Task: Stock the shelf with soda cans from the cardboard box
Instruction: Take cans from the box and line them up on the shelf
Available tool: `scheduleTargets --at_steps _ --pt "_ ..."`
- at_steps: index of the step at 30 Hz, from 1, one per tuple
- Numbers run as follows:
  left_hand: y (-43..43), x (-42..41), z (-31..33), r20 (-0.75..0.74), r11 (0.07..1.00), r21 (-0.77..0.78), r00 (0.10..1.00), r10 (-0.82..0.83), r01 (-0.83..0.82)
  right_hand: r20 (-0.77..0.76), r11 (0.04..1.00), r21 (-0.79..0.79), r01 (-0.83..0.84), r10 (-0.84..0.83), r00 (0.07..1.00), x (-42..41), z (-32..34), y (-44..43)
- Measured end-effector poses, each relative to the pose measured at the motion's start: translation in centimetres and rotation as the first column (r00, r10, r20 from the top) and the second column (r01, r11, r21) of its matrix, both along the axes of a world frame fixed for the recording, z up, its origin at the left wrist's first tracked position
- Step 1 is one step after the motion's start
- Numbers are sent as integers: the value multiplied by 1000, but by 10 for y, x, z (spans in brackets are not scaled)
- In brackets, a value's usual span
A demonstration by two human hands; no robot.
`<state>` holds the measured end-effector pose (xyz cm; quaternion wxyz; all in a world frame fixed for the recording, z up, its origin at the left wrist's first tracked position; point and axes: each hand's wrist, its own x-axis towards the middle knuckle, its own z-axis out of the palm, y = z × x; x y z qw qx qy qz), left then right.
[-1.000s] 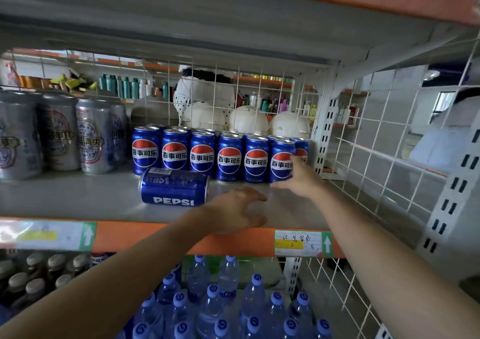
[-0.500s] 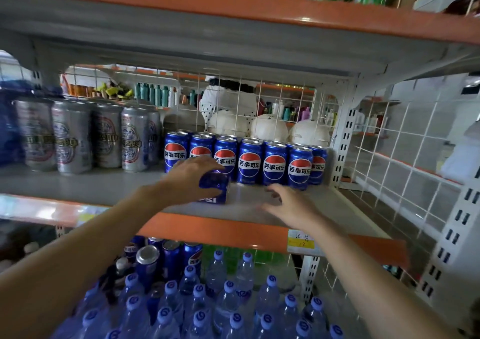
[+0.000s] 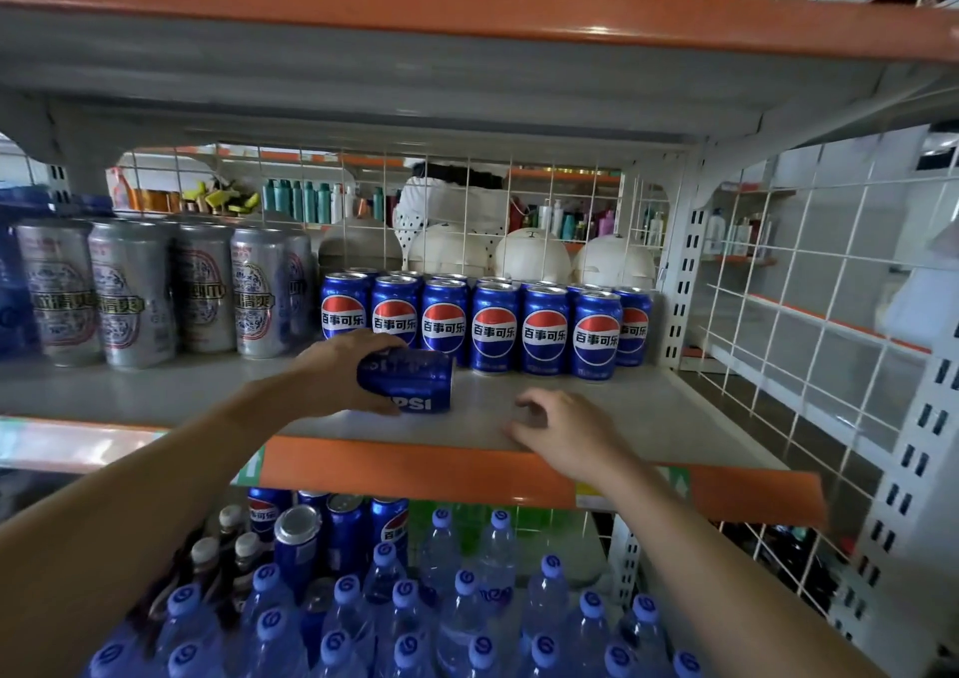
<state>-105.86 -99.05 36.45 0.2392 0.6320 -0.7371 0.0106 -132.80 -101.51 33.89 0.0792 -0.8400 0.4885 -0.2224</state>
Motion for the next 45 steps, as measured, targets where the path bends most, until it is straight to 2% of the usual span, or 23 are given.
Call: scheduleTargets --at_steps 3,6,9,12,15,17,19,21,24,27,34,35,38,40,43,45 --pt "2 -1 -1 -49 1000 -27 999 9 -10 13 1000 -28 -1 1 1000 0 -1 0" --pt "3 -8 1 -199 998 -49 980 18 -28 97 999 -43 -12 16 995 -1 -4 -3" --pt "4 -19 3 -375 997 -81 926 -47 18 222 998 -57 -37 49 974 -3 -5 -4" --pt "10 -35 5 -538 986 -93 826 -167 139 378 996 -50 -75 88 922 -5 -4 -5" --pt "16 -53 4 -667 968 -107 705 -240 229 587 978 2 -207 167 792 -8 4 -2" --pt "19 -65 5 -720 954 -107 640 -269 280 721 943 4 -332 227 654 -9 14 0" --pt "22 -74 5 -745 946 -96 608 -275 311 817 896 -5 -443 260 515 -9 29 6" --pt "25 -82 4 -746 939 -79 605 -278 333 849 861 -3 -508 271 454 -8 41 10" --pt "30 -90 1 -756 923 -85 579 -305 375 845 855 -1 -518 278 457 -7 50 17" --pt "32 -94 0 -768 915 -67 565 -303 399 822 884 -10 -468 274 499 -9 52 20" --pt "39 -104 4 -759 888 -96 543 -358 450 828 933 -97 -347 269 492 -7 61 22" --pt "39 -104 3 -738 893 -103 568 -363 438 825 943 -99 -317 256 503 -7 63 22" --pt "39 -102 -2 -575 926 -144 732 -366 350 817 972 -64 -225 180 547 -9 70 22" --pt "39 -105 -7 -478 928 -198 795 -373 317 793 989 -56 -139 129 596 -8 73 21" --pt "36 -118 -13 -460 928 -262 811 -361 264 748 997 -68 31 31 662 -5 77 20" --pt "33 -127 -15 -541 925 -261 752 -377 276 715 989 -75 127 -35 698 -3 79 21"
